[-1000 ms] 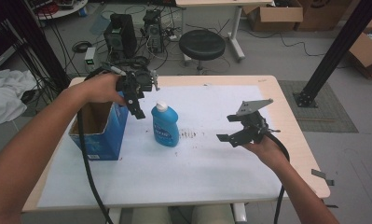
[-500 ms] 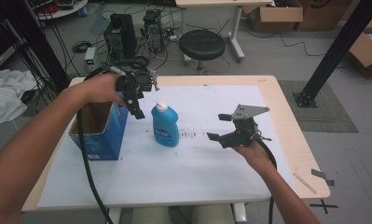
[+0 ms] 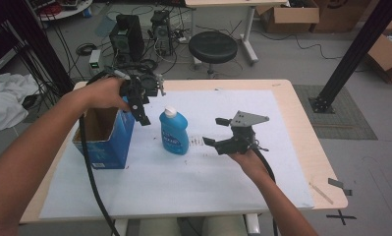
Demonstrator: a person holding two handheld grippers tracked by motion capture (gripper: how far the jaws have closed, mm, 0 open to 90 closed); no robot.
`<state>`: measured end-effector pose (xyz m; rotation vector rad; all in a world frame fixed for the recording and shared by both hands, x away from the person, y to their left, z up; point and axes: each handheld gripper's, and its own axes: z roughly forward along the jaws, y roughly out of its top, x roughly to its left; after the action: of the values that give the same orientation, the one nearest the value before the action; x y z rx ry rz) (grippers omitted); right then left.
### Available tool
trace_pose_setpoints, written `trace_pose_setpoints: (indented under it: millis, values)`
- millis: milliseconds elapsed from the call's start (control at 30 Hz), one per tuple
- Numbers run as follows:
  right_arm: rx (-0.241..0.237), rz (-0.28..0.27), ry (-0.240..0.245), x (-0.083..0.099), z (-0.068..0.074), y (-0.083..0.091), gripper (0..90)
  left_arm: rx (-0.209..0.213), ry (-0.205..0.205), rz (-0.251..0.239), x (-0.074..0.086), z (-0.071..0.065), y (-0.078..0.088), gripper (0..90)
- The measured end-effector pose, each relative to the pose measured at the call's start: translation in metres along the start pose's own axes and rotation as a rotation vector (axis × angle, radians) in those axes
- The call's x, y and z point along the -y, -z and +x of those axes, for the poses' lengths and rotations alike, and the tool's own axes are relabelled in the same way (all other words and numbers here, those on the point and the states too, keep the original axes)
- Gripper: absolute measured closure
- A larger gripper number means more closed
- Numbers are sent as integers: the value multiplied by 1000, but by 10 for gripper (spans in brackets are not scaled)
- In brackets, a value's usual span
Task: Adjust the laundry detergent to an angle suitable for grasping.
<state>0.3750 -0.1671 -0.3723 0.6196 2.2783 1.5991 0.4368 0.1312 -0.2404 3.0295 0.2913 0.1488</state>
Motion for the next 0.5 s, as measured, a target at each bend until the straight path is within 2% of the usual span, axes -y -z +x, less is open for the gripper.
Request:
trace_pose_setpoints:
  millis: [233, 500]
  values:
    - [-33, -28, -23, -2, 5, -27, 147, 2, -7, 3, -1, -1, 0, 195]
    - [-48, -52, -20, -5, 10, -48, 148, 0, -6, 3, 0, 0, -1, 195]
